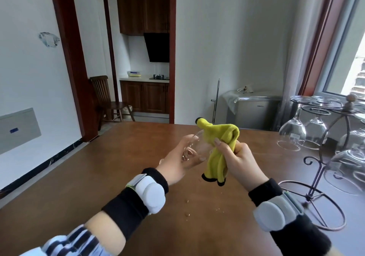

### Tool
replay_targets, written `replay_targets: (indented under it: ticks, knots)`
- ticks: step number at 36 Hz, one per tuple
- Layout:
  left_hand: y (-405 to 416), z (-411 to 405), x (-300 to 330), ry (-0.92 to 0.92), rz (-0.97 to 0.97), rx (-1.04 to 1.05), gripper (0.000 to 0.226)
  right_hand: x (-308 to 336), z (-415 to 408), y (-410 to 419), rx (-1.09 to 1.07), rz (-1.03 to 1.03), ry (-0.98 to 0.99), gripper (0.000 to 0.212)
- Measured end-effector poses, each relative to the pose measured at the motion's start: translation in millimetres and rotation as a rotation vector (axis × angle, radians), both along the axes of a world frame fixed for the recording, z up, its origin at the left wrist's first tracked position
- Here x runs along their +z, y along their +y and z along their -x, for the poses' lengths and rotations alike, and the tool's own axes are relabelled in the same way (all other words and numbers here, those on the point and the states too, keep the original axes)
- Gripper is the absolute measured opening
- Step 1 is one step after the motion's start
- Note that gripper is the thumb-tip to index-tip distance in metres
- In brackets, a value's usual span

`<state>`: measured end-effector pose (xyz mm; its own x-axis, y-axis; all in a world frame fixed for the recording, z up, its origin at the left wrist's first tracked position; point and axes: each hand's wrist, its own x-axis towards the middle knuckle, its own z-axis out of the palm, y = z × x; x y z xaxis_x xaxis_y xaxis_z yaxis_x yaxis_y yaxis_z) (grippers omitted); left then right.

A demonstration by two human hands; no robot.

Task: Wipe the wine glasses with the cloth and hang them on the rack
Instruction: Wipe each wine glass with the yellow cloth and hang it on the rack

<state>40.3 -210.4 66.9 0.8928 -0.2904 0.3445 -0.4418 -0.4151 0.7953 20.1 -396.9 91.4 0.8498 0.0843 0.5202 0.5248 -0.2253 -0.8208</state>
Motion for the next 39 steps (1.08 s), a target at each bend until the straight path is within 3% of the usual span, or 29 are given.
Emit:
replay_targets:
  ticks: [4,7,11,12,15,19,25,29,31,34,36,39]
  knots:
    - [8,5,4,-0.021,-0.283,0.075,0.069,-13,5,-6,0.006,0.153,0.1,0.054]
    - [5,13,10,-0.117,-0.435,0.007,0.067,-25,12,-1,0.06,0.285,0.189,0.058]
    - [8,12,20,-0.269,-0.568,0.049,0.068,-19,20,3,0.288,0.19,0.333,0.011]
    - [9,12,23,-0.311,-0.619,0.07,0.067,-20,20,4,0.314,0.186,0.344,0.011]
    - [9,11,33,-0.427,-0.759,0.125,0.07,-18,18,6,0.356,0.072,0.345,0.038]
    - [7,9,39,-0.623,-0.792,0.14,0.08,-15,16,12,0.318,-0.196,0.337,0.041]
    - [9,3,30,-0.757,-0.448,0.037,0.068,-14,13,21,0.239,-0.539,0.535,0.039]
    - [6,10,20,-0.715,-0.091,0.129,0.039,-8,11,23,0.175,-0.711,0.668,0.04]
    - [2,15,15,-0.548,0.115,0.196,0.025,-2,11,23,0.176,-0.798,0.699,0.034]
    - [-9,15,14,-0.093,0.39,0.266,0.032,6,11,25,0.203,-0.902,0.724,0.024]
    - [-18,15,19,0.19,0.588,0.205,0.05,10,12,30,0.262,-0.918,0.776,0.035]
    - [-32,14,23,0.357,0.907,0.031,0.048,13,17,41,0.364,-0.911,0.821,0.047]
